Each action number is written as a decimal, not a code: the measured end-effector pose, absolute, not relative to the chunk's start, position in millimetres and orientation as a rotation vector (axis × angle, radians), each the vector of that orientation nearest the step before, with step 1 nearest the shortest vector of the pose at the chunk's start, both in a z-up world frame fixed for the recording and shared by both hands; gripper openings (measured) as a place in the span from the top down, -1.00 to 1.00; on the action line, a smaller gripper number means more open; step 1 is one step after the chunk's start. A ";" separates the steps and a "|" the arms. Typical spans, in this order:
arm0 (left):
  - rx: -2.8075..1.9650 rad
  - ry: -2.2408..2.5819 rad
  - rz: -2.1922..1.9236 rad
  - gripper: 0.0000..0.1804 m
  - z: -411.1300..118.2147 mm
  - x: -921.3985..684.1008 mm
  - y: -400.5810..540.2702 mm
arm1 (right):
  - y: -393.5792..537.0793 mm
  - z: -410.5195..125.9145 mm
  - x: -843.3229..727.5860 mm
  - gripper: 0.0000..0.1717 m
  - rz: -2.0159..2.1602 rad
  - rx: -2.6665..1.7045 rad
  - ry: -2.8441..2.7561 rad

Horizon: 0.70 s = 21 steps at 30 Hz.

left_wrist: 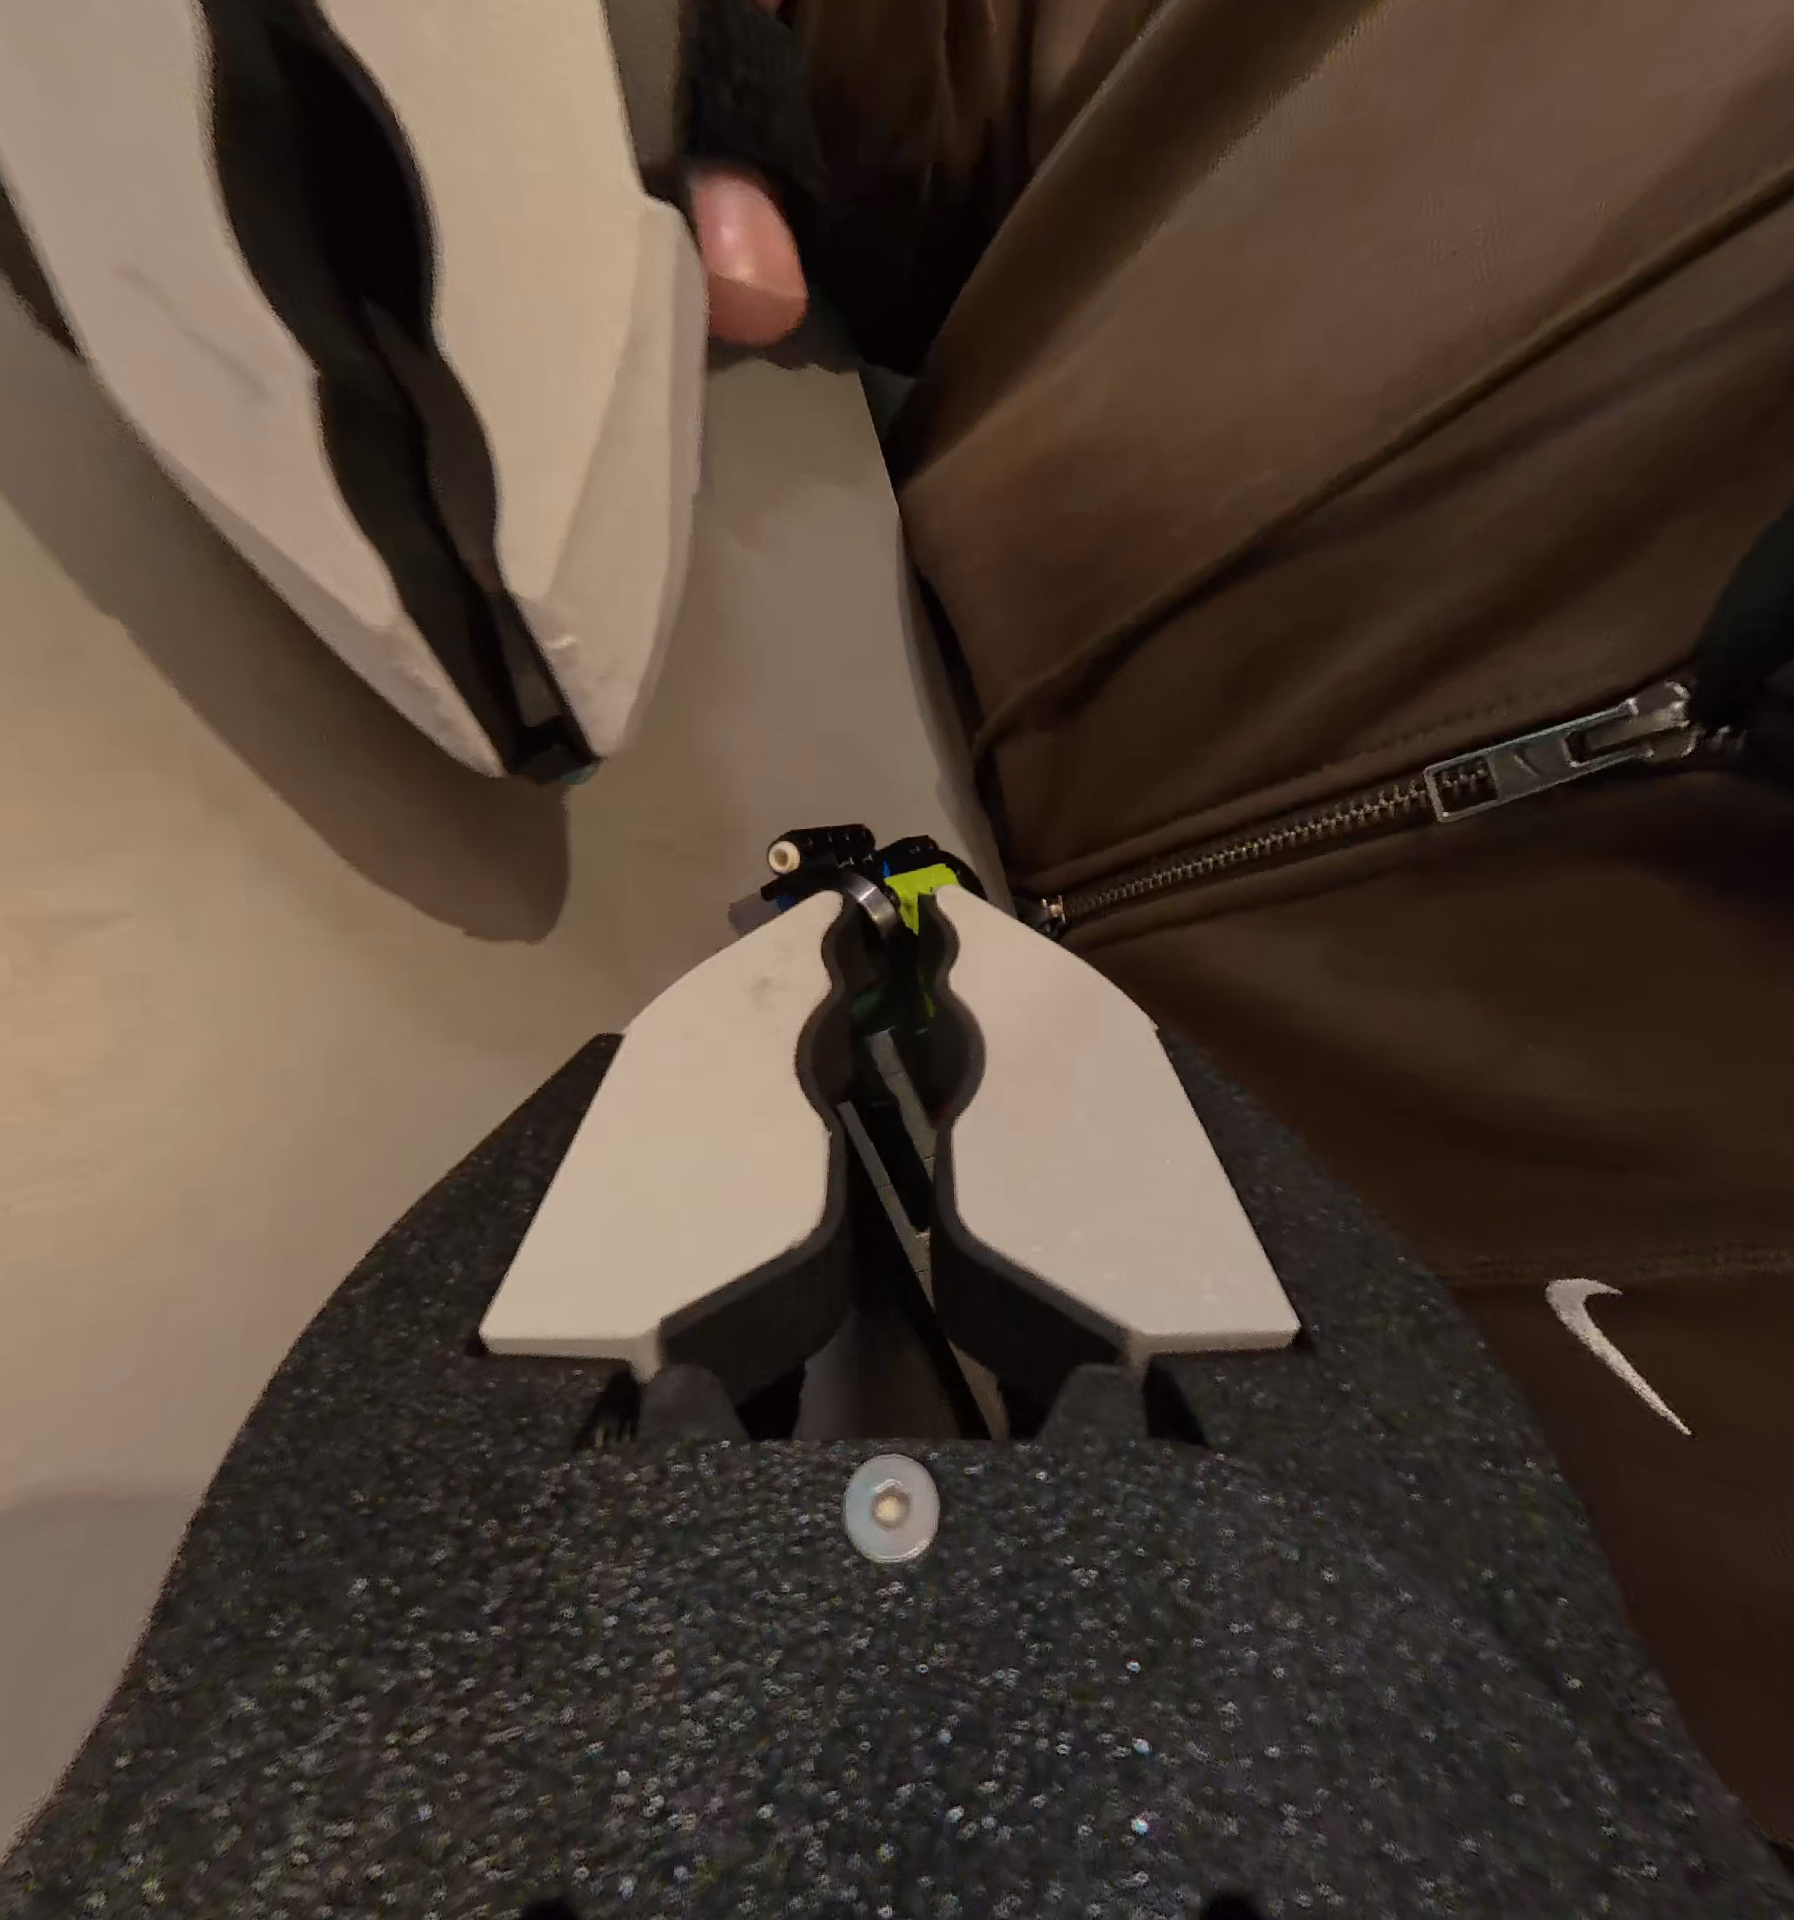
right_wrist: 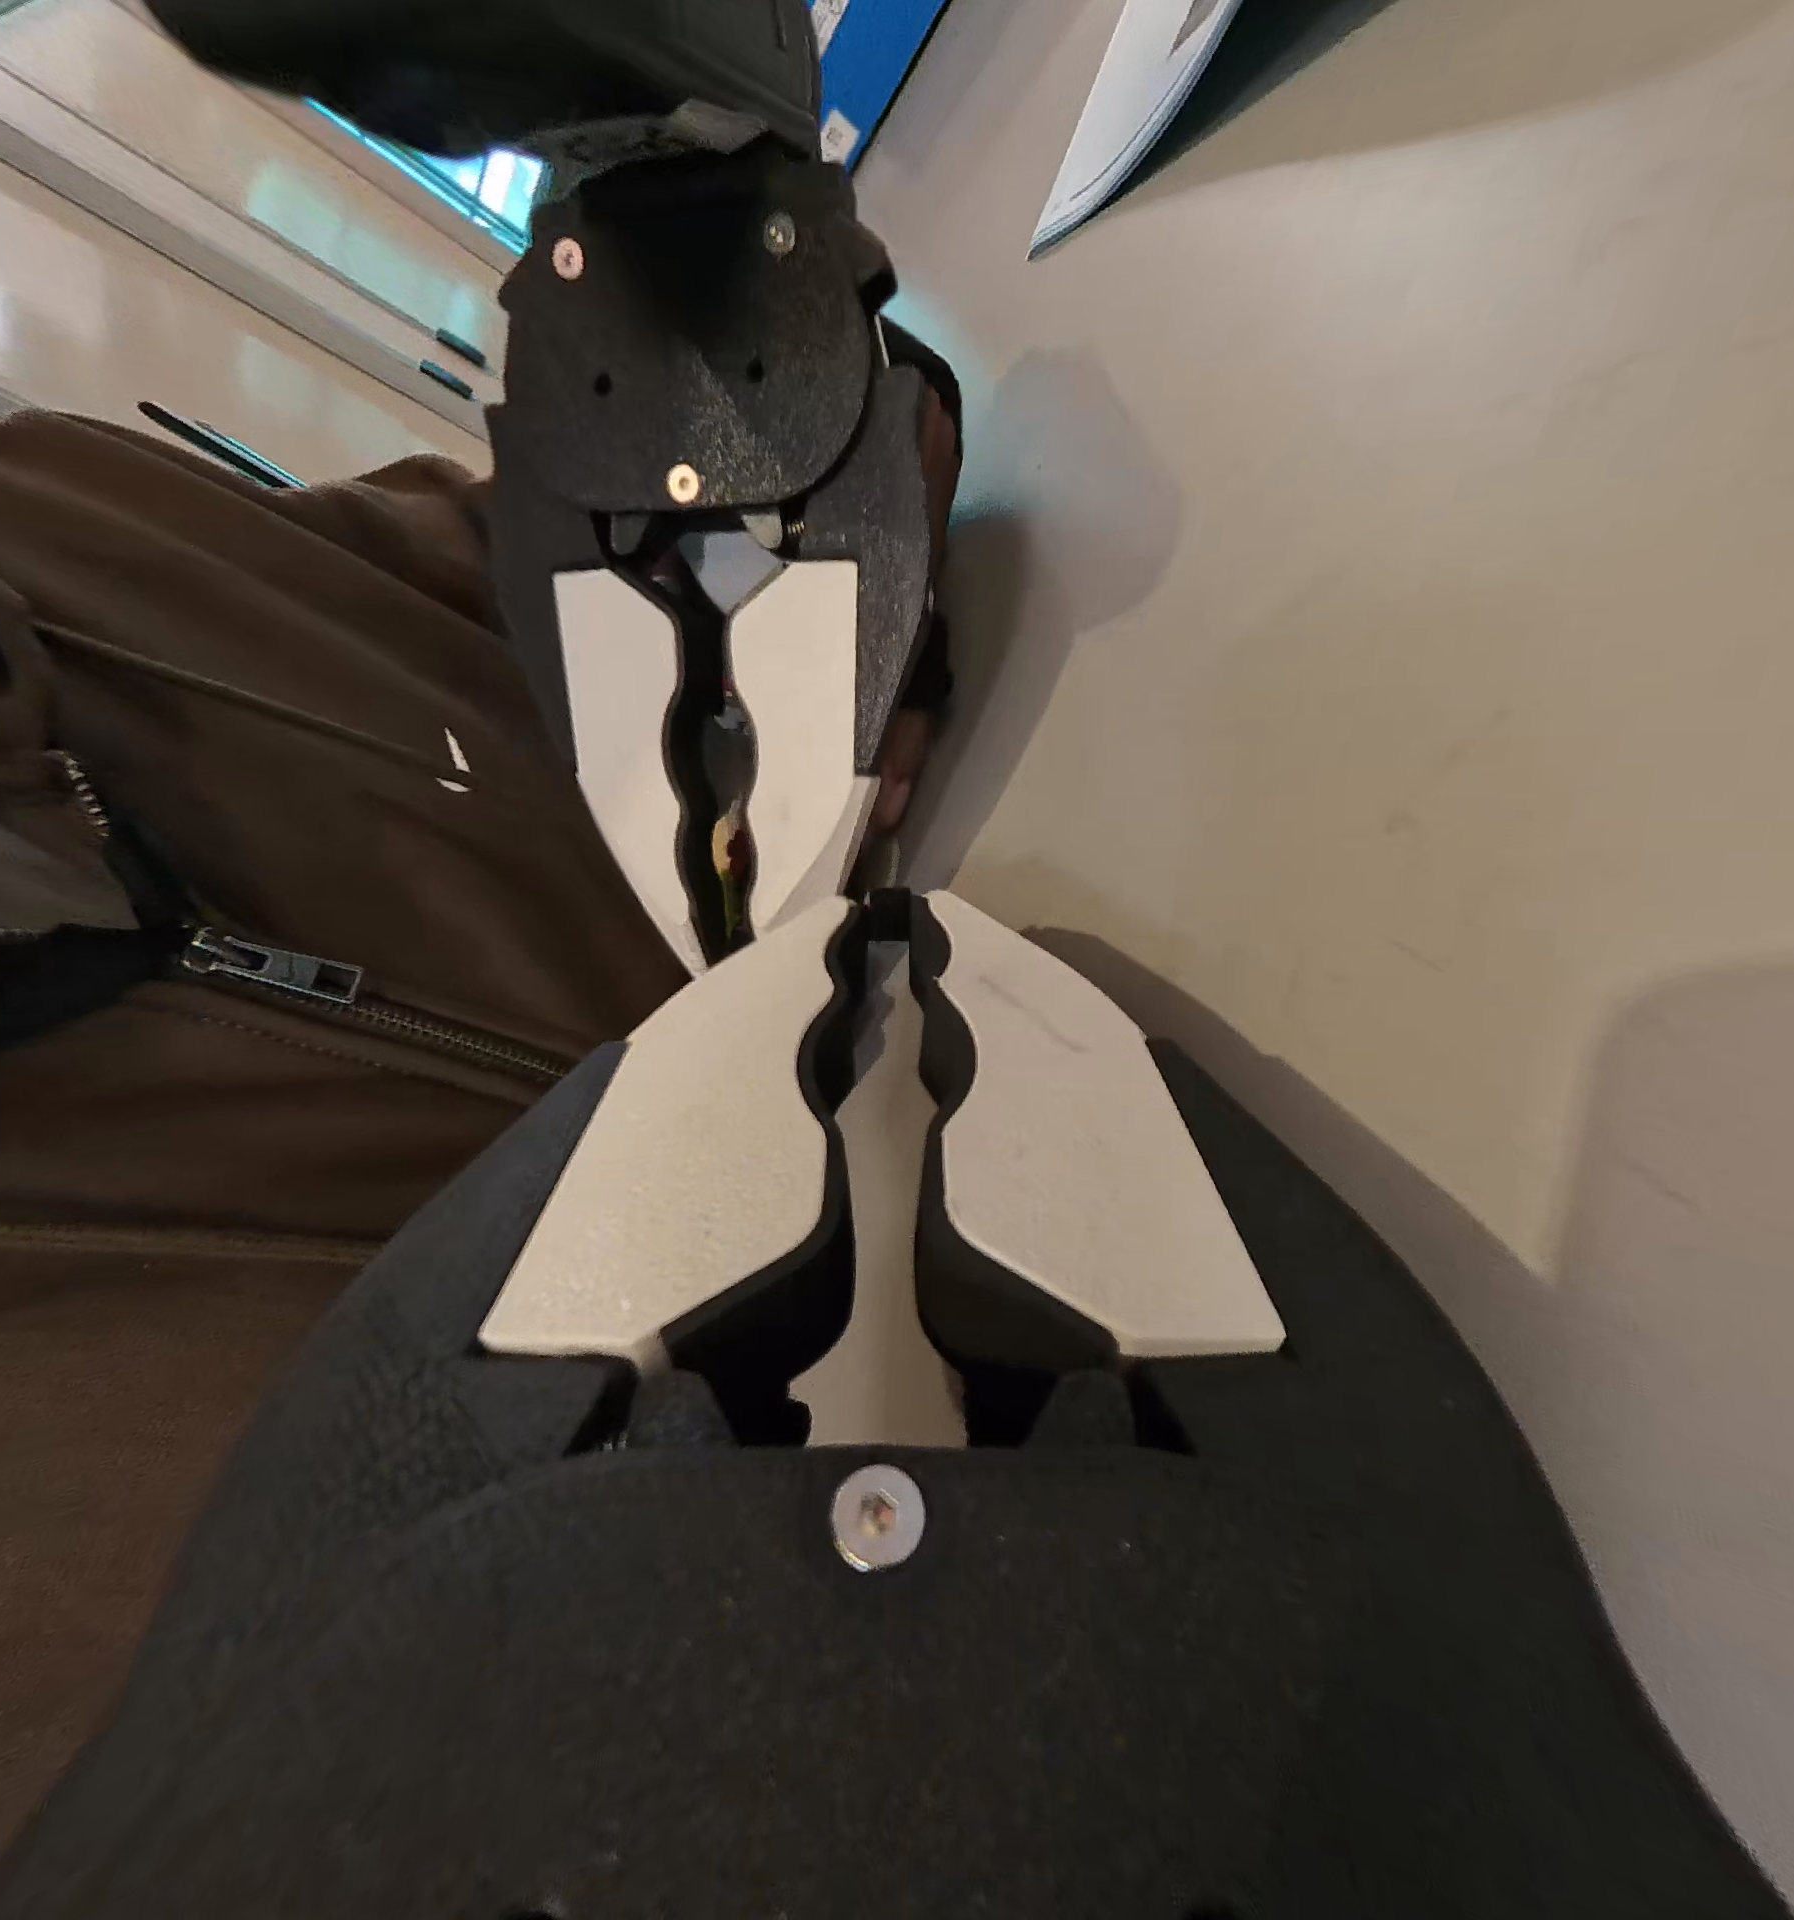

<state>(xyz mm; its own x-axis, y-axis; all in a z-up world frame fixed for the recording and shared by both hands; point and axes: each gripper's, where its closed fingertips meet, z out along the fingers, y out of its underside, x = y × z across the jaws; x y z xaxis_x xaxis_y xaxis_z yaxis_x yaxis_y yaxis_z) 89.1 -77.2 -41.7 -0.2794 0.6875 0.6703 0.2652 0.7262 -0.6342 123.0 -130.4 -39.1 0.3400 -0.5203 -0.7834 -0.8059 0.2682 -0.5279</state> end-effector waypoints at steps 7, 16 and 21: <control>-0.683 -1.897 0.545 0.84 -41.6 99.4 -89.3 | -130.4 -37.6 123.3 0.91 0.269 -1.399 1.304; -0.423 -1.926 0.770 0.82 -24.1 134.8 -126.7 | -127.5 -33.0 128.9 0.91 0.111 -1.484 1.239; -0.345 -1.949 0.752 0.83 -29.9 138.3 -131.6 | -123.7 -35.5 135.3 0.91 -0.069 -1.623 1.211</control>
